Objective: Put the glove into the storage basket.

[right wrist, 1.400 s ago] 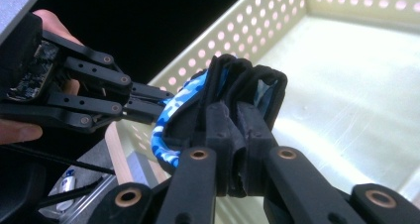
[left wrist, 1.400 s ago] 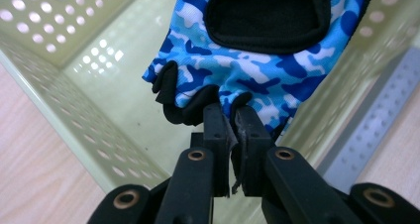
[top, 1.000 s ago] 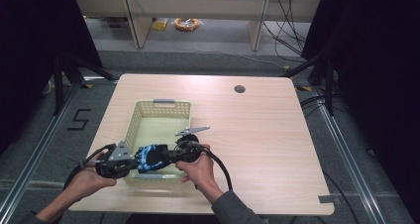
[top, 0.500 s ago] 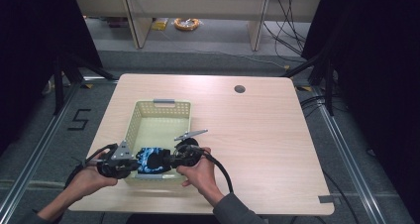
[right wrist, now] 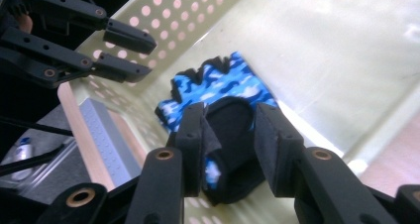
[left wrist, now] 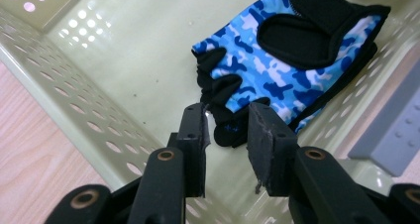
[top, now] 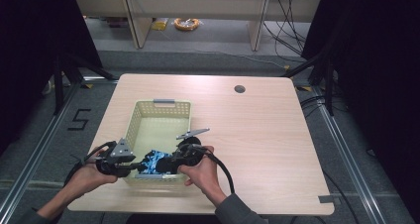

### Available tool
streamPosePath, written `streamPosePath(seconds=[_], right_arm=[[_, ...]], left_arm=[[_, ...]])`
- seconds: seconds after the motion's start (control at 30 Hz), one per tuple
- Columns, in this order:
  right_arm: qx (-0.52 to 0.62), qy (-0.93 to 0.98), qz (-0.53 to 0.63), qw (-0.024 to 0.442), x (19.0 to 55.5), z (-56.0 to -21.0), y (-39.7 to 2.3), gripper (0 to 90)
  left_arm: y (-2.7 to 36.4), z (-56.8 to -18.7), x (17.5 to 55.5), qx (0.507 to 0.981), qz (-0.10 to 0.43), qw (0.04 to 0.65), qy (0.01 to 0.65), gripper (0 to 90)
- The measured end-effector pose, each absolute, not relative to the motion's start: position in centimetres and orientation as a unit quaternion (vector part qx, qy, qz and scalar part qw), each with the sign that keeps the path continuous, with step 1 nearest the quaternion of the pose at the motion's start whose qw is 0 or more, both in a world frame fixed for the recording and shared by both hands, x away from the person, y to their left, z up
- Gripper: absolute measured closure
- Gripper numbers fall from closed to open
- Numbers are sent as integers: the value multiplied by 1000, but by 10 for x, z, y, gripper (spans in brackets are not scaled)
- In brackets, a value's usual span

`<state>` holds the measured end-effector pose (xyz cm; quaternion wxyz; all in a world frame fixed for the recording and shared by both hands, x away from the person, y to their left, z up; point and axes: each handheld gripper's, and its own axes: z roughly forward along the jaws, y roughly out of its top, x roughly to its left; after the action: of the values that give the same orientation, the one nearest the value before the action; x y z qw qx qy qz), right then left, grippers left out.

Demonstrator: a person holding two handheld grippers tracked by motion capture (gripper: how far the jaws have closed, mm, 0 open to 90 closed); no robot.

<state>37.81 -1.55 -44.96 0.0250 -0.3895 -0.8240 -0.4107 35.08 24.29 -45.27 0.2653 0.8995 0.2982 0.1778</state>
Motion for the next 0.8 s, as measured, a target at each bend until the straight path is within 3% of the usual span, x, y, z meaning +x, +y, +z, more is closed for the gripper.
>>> streamPosePath(seconds=[0.37,0.8], right_arm=[[-386,-817,-428,22,382,-440,-28,664],[-377,-816,-438,13,381,-433,-37,632]], left_arm=[[239,-446,349,891,182,289,300,654],[231,-435,343,884,181,302,308,490]])
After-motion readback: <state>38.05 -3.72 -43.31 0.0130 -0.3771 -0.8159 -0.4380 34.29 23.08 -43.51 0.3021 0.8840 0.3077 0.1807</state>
